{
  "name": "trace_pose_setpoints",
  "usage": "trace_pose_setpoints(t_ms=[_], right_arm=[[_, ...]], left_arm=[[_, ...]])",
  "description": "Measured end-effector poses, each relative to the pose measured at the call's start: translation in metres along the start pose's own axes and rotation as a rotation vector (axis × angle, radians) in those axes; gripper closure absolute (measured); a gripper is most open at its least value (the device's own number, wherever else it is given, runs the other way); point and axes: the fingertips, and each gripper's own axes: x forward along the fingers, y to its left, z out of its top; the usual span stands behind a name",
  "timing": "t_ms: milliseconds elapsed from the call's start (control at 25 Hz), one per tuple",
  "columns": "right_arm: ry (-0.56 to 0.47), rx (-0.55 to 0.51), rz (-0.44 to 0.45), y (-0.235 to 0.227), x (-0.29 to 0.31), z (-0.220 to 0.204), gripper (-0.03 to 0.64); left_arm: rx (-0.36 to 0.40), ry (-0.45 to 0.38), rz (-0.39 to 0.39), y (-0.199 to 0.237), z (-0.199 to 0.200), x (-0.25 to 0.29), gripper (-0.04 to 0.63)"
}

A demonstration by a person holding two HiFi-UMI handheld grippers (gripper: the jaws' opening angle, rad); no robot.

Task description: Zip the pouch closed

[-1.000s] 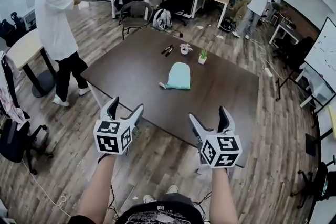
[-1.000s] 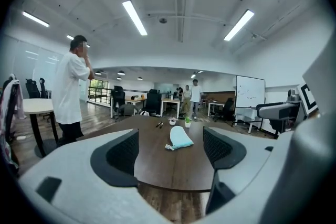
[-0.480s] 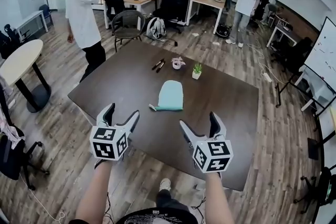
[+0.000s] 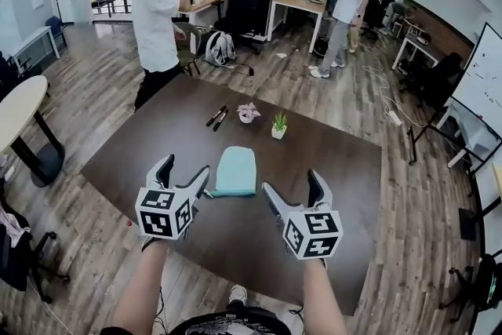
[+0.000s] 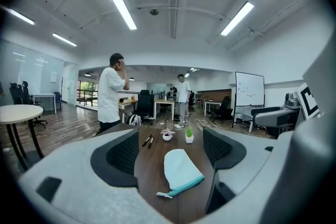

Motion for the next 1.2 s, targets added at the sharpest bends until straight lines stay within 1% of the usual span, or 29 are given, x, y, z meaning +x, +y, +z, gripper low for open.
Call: trace_pose_setpoints(t_ms=[160, 360, 600, 760, 960, 1200], right_arm=[[0.001, 0.013, -0.007, -0.02, 0.023, -0.001, 0.152], [-0.001, 0.039, -0.014, -0.037, 0.043, 0.0, 0.153], [0.007, 0.05, -0.029, -0.044, 0.055, -0.002, 0.152], [0.013, 0.05, -0.059, -0.041, 0.063, -0.003, 0.153], [0.01, 0.049, -0.125, -0.032, 0.079, -0.002, 0.153], [0.013, 0.057, -0.246, -0.014, 0.09, -0.004, 0.153]], left_arm=[[0.003, 0.012, -0.009, 0.001, 0.003, 0.032, 0.244], [0.021, 0.019, -0.013, 0.003, 0.012, 0.056, 0.244], [0.028, 0.034, -0.025, 0.007, 0.011, 0.069, 0.244], [0.032, 0.036, -0.049, 0.019, 0.011, 0.075, 0.244], [0.049, 0.03, -0.113, 0.039, 0.015, 0.093, 0.244], [0.075, 0.043, -0.251, 0.06, 0.014, 0.115, 0.244]])
